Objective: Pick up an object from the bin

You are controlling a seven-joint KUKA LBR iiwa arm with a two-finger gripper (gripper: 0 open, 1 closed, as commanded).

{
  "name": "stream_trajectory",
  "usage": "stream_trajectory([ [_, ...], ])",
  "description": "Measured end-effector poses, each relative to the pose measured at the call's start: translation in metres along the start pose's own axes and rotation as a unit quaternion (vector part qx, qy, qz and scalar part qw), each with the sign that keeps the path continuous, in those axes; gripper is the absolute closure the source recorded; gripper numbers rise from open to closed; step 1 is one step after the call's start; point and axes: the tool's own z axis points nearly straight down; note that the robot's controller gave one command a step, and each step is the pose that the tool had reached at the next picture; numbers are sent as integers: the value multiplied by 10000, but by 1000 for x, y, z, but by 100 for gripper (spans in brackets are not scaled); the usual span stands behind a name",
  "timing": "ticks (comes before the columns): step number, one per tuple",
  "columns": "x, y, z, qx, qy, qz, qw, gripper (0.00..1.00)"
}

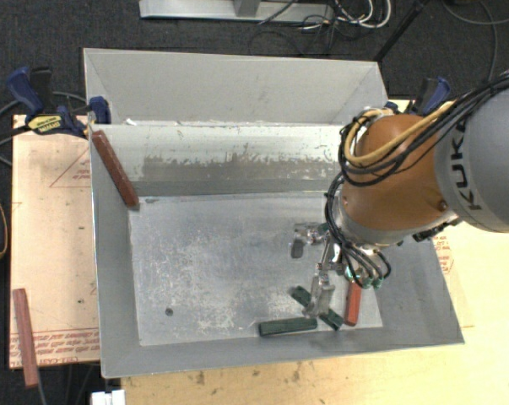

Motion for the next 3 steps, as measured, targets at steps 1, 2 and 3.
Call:
stream_trajectory([
  [1,5,-40,113,4,-86,-389,9992,0],
  [2,7,-39,112,1,-49,-402,9992,100],
  [3,-12,-45,-59,9,-101,-349,9993,100],
])
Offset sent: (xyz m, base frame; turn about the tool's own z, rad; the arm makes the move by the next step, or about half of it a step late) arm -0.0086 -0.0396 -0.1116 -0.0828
